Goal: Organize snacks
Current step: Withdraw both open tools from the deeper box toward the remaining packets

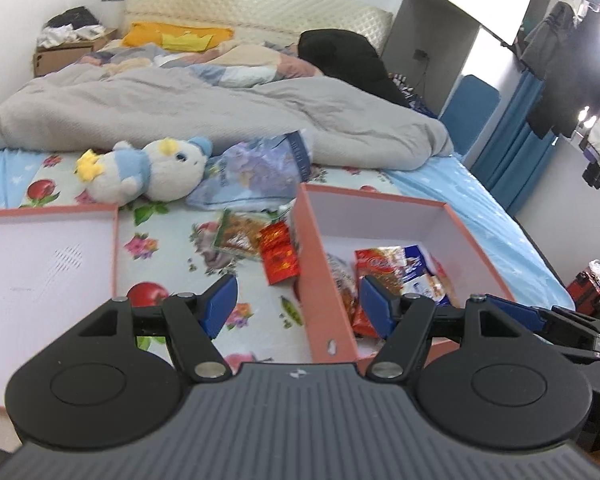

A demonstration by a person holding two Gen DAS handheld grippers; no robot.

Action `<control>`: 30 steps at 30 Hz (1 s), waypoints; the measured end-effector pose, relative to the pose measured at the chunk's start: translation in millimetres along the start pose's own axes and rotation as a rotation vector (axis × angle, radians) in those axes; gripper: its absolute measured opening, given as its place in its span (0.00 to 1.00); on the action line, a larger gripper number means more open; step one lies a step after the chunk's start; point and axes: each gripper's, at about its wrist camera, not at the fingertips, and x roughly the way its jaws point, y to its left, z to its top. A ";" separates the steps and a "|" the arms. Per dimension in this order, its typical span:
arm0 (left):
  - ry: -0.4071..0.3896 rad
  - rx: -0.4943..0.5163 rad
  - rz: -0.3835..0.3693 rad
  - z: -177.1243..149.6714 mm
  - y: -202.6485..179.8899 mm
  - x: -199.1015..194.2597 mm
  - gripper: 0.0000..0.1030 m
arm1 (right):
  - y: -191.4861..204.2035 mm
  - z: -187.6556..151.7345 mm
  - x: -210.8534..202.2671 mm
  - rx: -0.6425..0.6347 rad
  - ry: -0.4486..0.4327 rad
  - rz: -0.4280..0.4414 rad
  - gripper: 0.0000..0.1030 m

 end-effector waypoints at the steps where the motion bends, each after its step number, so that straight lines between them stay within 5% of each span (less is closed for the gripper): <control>1: 0.003 -0.003 0.003 -1.6 2.2 0.6 0.71 | 3.6 -2.0 0.9 -0.008 0.001 0.000 0.56; 14: 0.053 -0.003 0.015 -23.5 34.3 6.6 0.71 | 45.3 -24.5 15.6 -0.092 -0.006 0.005 0.56; 30: 0.075 -0.063 0.009 -15.6 105.6 54.5 0.71 | 95.3 -51.5 58.8 -0.155 -0.002 -0.099 0.56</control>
